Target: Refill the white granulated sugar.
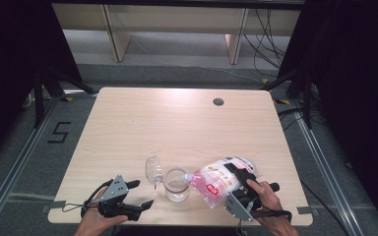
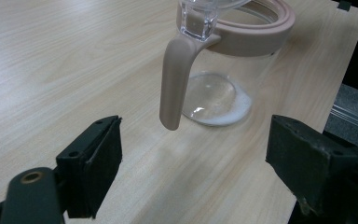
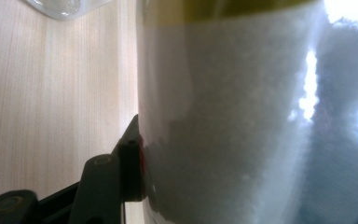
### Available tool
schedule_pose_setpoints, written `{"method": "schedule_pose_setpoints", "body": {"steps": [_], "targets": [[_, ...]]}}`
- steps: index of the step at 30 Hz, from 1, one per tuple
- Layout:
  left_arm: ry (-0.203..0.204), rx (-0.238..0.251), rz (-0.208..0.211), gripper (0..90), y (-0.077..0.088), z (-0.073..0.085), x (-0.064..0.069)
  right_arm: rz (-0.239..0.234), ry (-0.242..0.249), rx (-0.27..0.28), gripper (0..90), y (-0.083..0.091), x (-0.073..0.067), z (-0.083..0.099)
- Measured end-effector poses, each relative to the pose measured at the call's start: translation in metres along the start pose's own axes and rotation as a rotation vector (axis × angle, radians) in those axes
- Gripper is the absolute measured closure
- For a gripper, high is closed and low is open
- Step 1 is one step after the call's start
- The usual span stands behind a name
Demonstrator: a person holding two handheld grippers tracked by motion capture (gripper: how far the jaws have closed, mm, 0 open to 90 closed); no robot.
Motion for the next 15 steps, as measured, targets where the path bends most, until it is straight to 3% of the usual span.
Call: {"method": "schedule_pose_setpoints", "body": {"steps": [1, 2, 3, 6, 7, 9, 10, 11, 12, 13, 14, 15], "targets": [[-0.001, 0.002, 0.004, 17.9, -0.0002, -0.0001, 0.0002, -0.001, -0.036, -0.009, 47.8, -0.0003, -0.0039, -0.0001], [-0.001, 0.002, 0.004, 17.9, -0.0002, -0.0001, 0.0002, -0.001, -0.036, -0.009, 47.8, -0.0003, -0.0039, -0.0001], [0.000, 0.003, 0.005, 17.9, -0.0003, -0.0001, 0.0003, 0.001, 0.059, 0.012, 47.8, -0.0013, 0.0023, -0.0029], [0.001, 0.003, 0.005, 17.9, -0.0004, 0.0002, 0.0002, 0.010, 0.057, -0.010, 47.9, -0.0023, 0.0005, -0.0006], [0.002, 0.002, 0.005, 17.9, -0.0006, 0.0005, 0.0004, 0.011, 0.023, -0.031, 47.8, -0.0023, -0.0037, 0.0008], [0.003, 0.002, 0.005, 17.9, -0.0006, 0.0005, 0.0003, 0.009, 0.049, -0.027, 47.9, -0.0025, -0.0008, -0.0004], [0.003, 0.002, 0.005, 17.9, -0.0006, 0.0005, 0.0003, 0.009, 0.032, -0.031, 47.9, -0.0025, -0.0021, -0.0002], [0.002, 0.003, 0.005, 17.9, -0.0005, 0.0003, 0.0003, 0.013, 0.068, -0.034, 47.9, -0.0027, -0.0005, -0.0010], [0.002, 0.003, 0.005, 17.9, -0.0005, 0.0003, 0.0003, 0.013, 0.068, -0.034, 47.9, -0.0027, -0.0005, -0.0010], [0.001, 0.003, 0.005, 17.9, -0.0004, 0.0003, 0.0004, 0.020, 0.125, -0.026, 47.9, -0.0036, 0.0029, -0.0025], [0.002, 0.004, 0.005, 17.9, -0.0005, 0.0003, 0.0006, 0.017, 0.075, -0.046, 47.9, -0.0030, -0.0012, -0.0008], [0.004, 0.004, 0.004, 17.9, -0.0007, 0.0005, 0.0007, 0.014, 0.075, -0.038, 48.0, -0.0033, 0.0000, -0.0018]]}}
Point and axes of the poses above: each handheld gripper's, and its own axes: y roughly backward along the jaws, z roughly out of its underside, x roughly to its right, the point moved 7 cm from there along -y, roughly forward along the jaws, and after that the axes turned 7 degrees about z, right-handed, at the moved point
